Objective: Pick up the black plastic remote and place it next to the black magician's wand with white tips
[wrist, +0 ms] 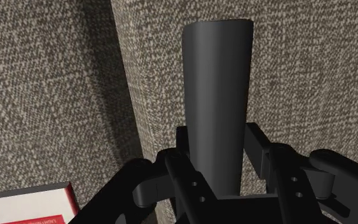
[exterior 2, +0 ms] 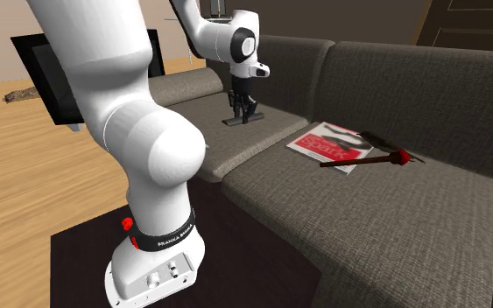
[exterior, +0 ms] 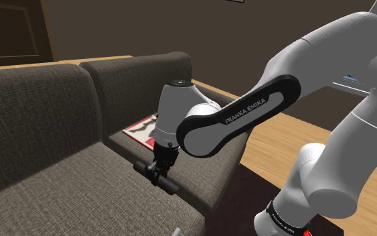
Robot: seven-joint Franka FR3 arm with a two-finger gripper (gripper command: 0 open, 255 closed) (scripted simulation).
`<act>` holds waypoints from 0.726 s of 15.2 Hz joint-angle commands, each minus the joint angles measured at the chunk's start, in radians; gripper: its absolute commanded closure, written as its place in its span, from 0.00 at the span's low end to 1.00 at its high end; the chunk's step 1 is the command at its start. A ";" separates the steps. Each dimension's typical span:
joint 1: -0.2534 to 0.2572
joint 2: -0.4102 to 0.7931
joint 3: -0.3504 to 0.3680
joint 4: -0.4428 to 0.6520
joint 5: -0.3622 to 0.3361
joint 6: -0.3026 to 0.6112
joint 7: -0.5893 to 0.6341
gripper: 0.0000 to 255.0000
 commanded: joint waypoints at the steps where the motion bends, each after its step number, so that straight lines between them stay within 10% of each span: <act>1: 0.012 0.050 0.023 0.064 -0.027 -0.011 0.059 1.00; 11: 0.132 0.327 0.083 0.403 -0.201 -0.082 0.351 1.00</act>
